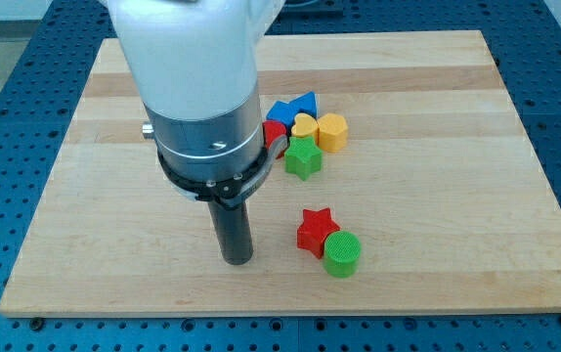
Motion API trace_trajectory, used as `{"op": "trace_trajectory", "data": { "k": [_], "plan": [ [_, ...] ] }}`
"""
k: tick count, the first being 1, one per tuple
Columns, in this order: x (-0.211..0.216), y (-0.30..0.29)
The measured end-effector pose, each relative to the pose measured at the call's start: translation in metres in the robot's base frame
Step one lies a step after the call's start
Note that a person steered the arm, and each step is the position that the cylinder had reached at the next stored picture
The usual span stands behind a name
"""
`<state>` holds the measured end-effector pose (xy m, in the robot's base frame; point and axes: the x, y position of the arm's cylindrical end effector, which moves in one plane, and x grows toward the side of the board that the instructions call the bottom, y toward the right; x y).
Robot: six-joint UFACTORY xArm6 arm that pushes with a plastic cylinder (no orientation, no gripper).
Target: Push the green circle towards the yellow hexagon
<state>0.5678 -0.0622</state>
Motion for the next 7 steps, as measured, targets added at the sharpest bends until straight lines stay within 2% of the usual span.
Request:
{"op": "trace_trajectory", "data": {
  "k": [2, 4, 7],
  "plan": [
    [0.028, 0.058],
    [0.032, 0.131],
    [-0.054, 0.134]
  ]
}}
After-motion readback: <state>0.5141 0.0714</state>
